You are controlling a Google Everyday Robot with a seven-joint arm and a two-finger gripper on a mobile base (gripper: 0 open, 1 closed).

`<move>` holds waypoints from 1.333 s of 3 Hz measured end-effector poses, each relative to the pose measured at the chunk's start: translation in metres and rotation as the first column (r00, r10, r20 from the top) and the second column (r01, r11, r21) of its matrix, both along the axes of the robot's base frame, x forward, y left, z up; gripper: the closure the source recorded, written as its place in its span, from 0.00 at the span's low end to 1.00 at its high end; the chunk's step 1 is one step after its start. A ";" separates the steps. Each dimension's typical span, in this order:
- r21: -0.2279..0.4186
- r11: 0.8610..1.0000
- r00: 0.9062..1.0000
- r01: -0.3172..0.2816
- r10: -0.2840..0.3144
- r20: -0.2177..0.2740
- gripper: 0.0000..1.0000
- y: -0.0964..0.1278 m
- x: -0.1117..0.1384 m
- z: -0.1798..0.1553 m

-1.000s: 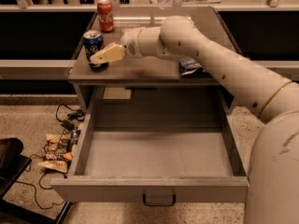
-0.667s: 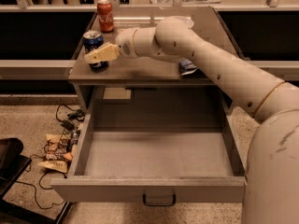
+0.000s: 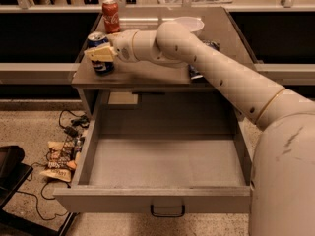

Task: Place pepsi can into top drawer

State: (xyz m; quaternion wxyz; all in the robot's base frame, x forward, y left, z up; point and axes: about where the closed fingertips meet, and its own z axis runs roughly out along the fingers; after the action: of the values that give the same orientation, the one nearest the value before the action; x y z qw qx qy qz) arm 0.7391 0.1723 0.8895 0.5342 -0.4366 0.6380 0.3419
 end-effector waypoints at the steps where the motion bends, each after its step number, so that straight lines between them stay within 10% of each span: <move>1: 0.000 1.000 1.000 -0.004 0.004 -0.001 0.65 0.003 -0.001 0.000; 3: 0.006 1.000 1.000 -0.020 0.020 0.010 1.00 0.007 -0.003 0.008; 4: 0.032 0.999 0.998 -0.033 0.031 0.062 1.00 0.001 -0.028 0.045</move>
Offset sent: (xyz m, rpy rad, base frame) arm -0.0009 0.0023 -0.0003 -0.0003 0.0010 0.0036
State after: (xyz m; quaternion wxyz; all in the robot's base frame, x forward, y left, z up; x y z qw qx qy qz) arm 0.7112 0.1737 0.9349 0.5550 -0.4482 0.6087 0.3473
